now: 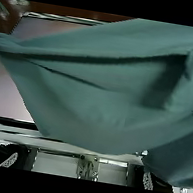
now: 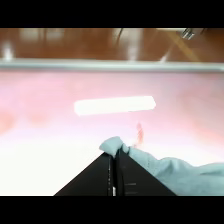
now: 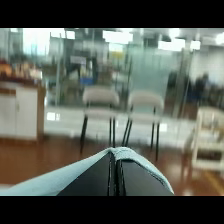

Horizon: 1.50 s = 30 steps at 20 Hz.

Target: Fold the shirts.

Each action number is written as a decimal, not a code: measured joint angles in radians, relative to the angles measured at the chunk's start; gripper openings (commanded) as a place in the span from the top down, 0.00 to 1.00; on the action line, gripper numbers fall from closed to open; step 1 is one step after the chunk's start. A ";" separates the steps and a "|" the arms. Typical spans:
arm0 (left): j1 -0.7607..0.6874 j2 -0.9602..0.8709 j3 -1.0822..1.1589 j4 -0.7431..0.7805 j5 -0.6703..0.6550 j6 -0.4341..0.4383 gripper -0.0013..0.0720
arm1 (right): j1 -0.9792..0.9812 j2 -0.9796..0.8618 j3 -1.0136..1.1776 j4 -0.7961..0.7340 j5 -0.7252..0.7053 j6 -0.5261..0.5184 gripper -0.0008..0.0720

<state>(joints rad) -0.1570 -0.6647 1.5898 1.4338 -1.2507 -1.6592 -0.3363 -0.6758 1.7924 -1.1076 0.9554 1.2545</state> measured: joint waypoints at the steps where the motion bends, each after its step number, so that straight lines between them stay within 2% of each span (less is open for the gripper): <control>1: 0.000 -0.007 -0.047 0.023 -0.015 -0.016 0.93 | 0.000 -0.041 0.000 -0.015 0.072 0.013 0.90; 5: 0.000 -0.095 -0.250 0.077 -0.034 -0.062 0.93 | 0.002 -0.283 0.001 -0.039 0.349 0.090 0.90; 8: 0.000 -0.248 -0.337 0.100 0.020 -0.075 0.93 | 0.021 -0.507 0.002 -0.041 0.406 0.157 0.90; 10: 0.002 -0.377 -0.344 0.109 0.058 -0.081 0.93 | 0.065 -0.665 0.001 -0.038 0.357 0.187 0.90; 14: 0.005 -0.655 -0.263 0.120 0.105 -0.084 0.93 | 0.197 -0.941 0.002 -0.026 0.117 0.219 0.90; 17: 0.011 -0.816 -0.194 0.121 0.118 -0.100 0.92 | 0.278 -1.073 0.002 -0.021 -0.033 0.227 0.90; 19: 0.012 -0.892 -0.172 0.110 0.116 -0.126 0.92 | 0.318 -1.133 0.002 -0.023 -0.063 0.230 0.90; 20: 0.013 -0.922 -0.166 0.088 0.111 -0.129 0.83 | 0.335 -1.157 0.002 -0.024 -0.060 0.233 0.82; 21: 0.013 -0.947 -0.161 0.056 0.103 -0.121 0.50 | 0.348 -1.172 0.002 -0.024 -0.053 0.236 0.45; 22: 0.014 -0.963 -0.156 0.023 0.093 -0.104 0.21 | 0.356 -1.179 0.002 -0.019 -0.047 0.238 0.13; 23: 0.014 -0.974 -0.148 -0.011 0.080 -0.084 0.13 | 0.359 -1.179 0.004 -0.016 -0.038 0.241 0.11; 27: 0.061 -0.975 -0.105 -0.078 -0.074 0.017 0.13 | 0.320 -1.091 0.007 -0.055 0.073 0.215 0.12; 30: 0.129 -0.907 -0.151 -0.189 -0.172 0.103 0.12 | 0.221 -1.005 0.006 -0.173 0.269 0.198 0.12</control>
<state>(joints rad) -0.0280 -1.5719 1.4391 1.2446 -1.4227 -1.5562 -0.1150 -1.6806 1.7981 -1.2804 1.2247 1.4528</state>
